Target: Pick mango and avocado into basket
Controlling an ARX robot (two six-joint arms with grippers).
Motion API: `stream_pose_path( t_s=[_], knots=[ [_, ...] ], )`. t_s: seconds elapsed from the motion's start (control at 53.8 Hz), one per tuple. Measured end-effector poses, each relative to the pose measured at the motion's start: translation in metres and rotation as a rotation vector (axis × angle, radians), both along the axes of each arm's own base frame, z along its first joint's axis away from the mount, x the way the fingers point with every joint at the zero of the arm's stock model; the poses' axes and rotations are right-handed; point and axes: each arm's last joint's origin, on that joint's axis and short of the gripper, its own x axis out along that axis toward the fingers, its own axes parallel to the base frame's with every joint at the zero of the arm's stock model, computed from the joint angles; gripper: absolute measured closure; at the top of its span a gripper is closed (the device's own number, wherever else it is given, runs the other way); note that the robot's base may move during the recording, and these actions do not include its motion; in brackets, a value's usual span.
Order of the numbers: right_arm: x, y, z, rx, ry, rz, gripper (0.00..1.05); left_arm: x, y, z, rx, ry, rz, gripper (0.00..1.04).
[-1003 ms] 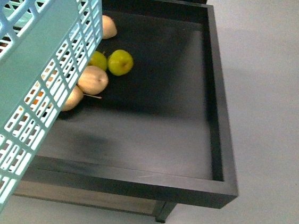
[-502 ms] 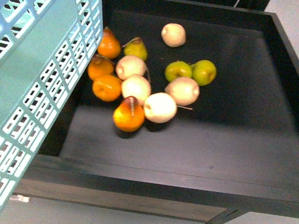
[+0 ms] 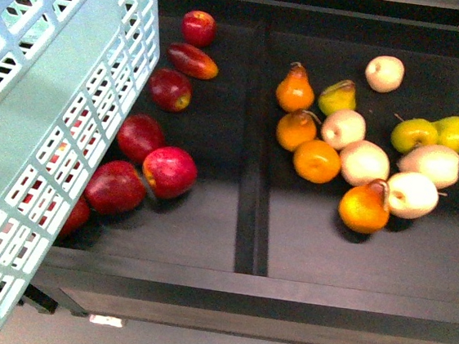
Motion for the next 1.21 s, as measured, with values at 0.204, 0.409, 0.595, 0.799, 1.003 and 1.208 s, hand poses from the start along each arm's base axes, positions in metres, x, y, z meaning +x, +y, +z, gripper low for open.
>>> stream_pose_path(
  t_s=[0.204,0.409,0.595,0.799,1.003,1.208],
  knots=[
    [0.0000,-0.0001,0.0000,0.000,0.000,-0.003,0.09,0.0000,0.0000,0.0000,0.000,0.000,0.000,1.01],
    [0.0000,0.0000,0.0000,0.000,0.000,-0.001,0.09,0.0000,0.0000,0.0004,0.001,-0.001,0.000,1.01],
    [0.0000,0.0000,0.0000,0.000,0.000,0.000,0.09,0.0000,0.0000,0.0004,0.001,-0.001,0.000,1.01],
    [0.0000,0.0000,0.0000,0.000,0.000,0.000,0.09,-0.0001,0.0000,0.0004,0.000,-0.001,0.000,1.01],
    [0.0000,0.0000,0.0000,0.000,0.000,-0.001,0.09,0.0000,0.0000,0.0004,0.001,-0.001,0.000,1.01],
    [0.0000,0.0000,0.0000,0.000,0.000,-0.001,0.09,-0.0001,0.0000,0.0004,0.001,-0.001,0.000,1.01]
  ],
)
